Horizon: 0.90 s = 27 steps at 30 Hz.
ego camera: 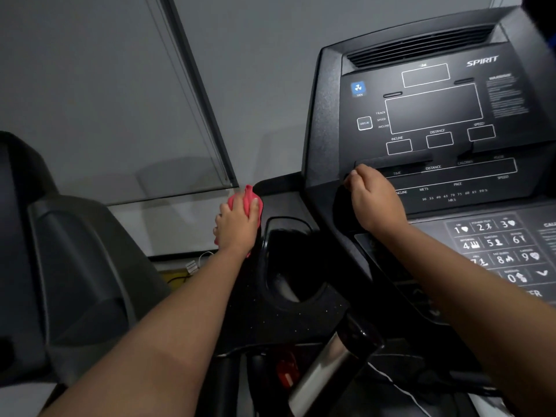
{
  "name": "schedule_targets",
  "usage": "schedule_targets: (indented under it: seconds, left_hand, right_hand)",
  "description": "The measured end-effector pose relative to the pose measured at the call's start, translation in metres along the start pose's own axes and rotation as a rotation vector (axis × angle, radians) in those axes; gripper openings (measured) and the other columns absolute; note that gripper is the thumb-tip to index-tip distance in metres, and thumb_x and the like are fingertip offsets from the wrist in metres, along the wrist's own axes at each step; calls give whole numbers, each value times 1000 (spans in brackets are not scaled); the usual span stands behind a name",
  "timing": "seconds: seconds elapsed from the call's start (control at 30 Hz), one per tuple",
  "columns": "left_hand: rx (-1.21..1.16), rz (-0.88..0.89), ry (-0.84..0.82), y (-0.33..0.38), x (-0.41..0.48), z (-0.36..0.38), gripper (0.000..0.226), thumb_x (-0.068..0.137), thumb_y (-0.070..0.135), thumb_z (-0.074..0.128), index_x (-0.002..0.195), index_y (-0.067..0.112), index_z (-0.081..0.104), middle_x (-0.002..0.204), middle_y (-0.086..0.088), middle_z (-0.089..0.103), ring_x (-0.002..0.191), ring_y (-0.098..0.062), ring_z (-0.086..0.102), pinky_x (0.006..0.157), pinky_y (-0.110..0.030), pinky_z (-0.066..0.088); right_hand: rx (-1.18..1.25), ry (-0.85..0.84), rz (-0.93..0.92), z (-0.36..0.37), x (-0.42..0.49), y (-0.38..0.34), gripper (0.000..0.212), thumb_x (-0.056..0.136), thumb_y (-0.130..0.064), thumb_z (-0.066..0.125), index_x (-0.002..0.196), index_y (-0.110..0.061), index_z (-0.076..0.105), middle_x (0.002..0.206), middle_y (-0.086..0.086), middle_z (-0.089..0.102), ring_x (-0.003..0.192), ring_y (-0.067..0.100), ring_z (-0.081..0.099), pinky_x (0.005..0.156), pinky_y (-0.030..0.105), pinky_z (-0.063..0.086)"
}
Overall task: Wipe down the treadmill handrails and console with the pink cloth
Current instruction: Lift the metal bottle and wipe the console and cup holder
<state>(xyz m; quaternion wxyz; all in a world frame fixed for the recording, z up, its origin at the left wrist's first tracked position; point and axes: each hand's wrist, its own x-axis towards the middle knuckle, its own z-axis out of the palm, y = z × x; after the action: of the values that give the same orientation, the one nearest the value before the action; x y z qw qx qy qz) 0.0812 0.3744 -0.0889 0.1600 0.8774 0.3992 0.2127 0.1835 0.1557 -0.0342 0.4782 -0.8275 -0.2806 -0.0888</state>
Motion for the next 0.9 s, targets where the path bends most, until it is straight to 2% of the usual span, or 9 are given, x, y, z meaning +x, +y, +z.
schedule_targets:
  seconds: [0.13, 0.23, 0.4, 0.5, 0.6, 0.73, 0.8, 0.9]
  left_hand:
    - [29, -67, -115, -25, -23, -7, 56, 97, 56, 28, 149, 34, 23, 138, -18, 34, 123, -40, 40, 101, -49, 33]
    - [72, -89, -221, -37, -39, -10, 61, 96, 60, 29, 150, 43, 6, 143, -15, 27, 126, -39, 36, 104, -50, 32]
    - [242, -33, -289, -29, -57, -13, 65, 96, 60, 25, 146, 47, -14, 151, -12, 12, 134, -36, 23, 110, -55, 22]
    - [301, 14, -277, -13, -58, -6, 67, 95, 61, 27, 144, 50, -18, 158, -7, -4, 140, -36, 11, 110, -57, 15]
    - [266, 32, -203, 2, -51, 1, 69, 94, 61, 30, 144, 51, -17, 158, -6, -8, 141, -36, 7, 110, -58, 13]
    - [145, 78, -101, 3, -29, -2, 65, 93, 64, 32, 145, 54, -5, 158, -6, 1, 138, -36, 19, 108, -56, 23]
    - [105, 76, -104, 1, -23, -7, 66, 91, 66, 33, 146, 54, -3, 157, -8, 8, 135, -36, 27, 105, -54, 29]
    - [142, 38, -140, 5, -26, -9, 72, 91, 66, 34, 147, 48, -6, 155, -11, 11, 133, -37, 29, 104, -55, 30]
  right_hand:
    - [-1, 3, -15, -1, 0, 0, 27, 99, -22, 34, 81, -6, 46, 86, 9, 52, 81, 23, 45, 66, 31, 24]
    - [-3, 6, -21, -1, -1, -1, 28, 99, -22, 34, 82, -5, 48, 86, 10, 52, 81, 23, 44, 65, 31, 23]
    - [14, 3, -31, -1, -1, 0, 29, 99, -23, 33, 83, -4, 49, 87, 11, 54, 82, 24, 46, 66, 31, 25]
    - [15, 4, -36, 0, -1, 0, 29, 99, -22, 34, 82, -4, 49, 87, 11, 54, 83, 25, 46, 66, 31, 25]
    - [23, 6, -20, -1, -2, 1, 28, 99, -23, 33, 82, -5, 48, 87, 10, 54, 83, 24, 47, 68, 32, 27]
    - [17, 6, -10, 0, -1, 1, 28, 99, -23, 33, 82, -7, 47, 86, 8, 54, 81, 24, 46, 67, 32, 27]
    - [16, 10, -8, 0, -1, 1, 28, 99, -23, 34, 81, -7, 47, 85, 8, 54, 80, 25, 46, 67, 32, 28]
    - [11, 9, -1, -1, -2, 0, 27, 98, -23, 34, 82, -7, 47, 85, 9, 53, 80, 25, 46, 66, 32, 28]
